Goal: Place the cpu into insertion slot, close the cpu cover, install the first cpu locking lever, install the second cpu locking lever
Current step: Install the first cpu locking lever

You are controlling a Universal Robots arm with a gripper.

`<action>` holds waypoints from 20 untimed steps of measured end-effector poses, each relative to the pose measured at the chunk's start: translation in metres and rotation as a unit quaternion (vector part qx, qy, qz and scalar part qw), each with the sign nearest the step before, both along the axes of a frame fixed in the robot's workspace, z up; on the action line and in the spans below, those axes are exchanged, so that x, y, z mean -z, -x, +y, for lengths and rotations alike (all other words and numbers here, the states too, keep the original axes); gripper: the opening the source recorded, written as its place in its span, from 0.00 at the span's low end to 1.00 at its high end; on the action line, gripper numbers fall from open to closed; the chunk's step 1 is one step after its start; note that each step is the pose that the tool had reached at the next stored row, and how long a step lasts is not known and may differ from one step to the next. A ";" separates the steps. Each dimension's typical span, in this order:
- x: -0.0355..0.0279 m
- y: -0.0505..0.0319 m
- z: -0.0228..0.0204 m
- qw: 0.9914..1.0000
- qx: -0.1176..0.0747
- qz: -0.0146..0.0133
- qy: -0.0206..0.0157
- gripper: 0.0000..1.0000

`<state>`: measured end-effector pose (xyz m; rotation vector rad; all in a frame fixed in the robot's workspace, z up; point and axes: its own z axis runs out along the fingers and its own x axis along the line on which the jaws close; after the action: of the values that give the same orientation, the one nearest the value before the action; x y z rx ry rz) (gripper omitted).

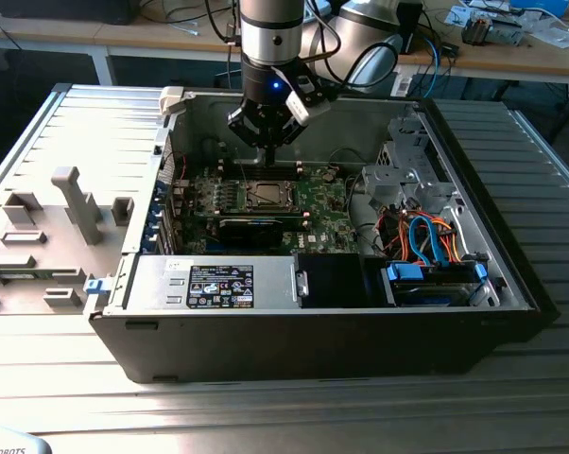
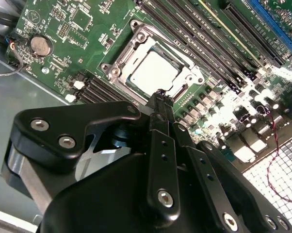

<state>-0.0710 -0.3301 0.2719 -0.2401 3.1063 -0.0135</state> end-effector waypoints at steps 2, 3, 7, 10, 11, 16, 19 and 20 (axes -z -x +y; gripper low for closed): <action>0.0000 0.0000 0.0000 1.000 -0.001 0.000 0.000 0.11; 0.0000 0.0000 0.0000 1.000 -0.001 0.000 0.000 0.11; 0.0000 0.0000 0.0000 1.000 -0.001 0.000 0.000 0.11; 0.0000 0.0010 0.0000 1.000 -0.001 0.000 0.000 0.11; 0.0000 0.0021 0.0000 1.000 -0.001 0.000 0.000 0.11; 0.0000 0.0073 0.0000 1.000 -0.001 0.000 0.000 0.11; 0.0000 0.0090 0.0000 1.000 -0.001 0.000 0.000 0.11; 0.0000 0.0094 0.0000 1.000 -0.001 0.000 0.000 0.11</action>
<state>-0.0804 -0.3301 0.2718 -0.2443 3.1060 -0.0135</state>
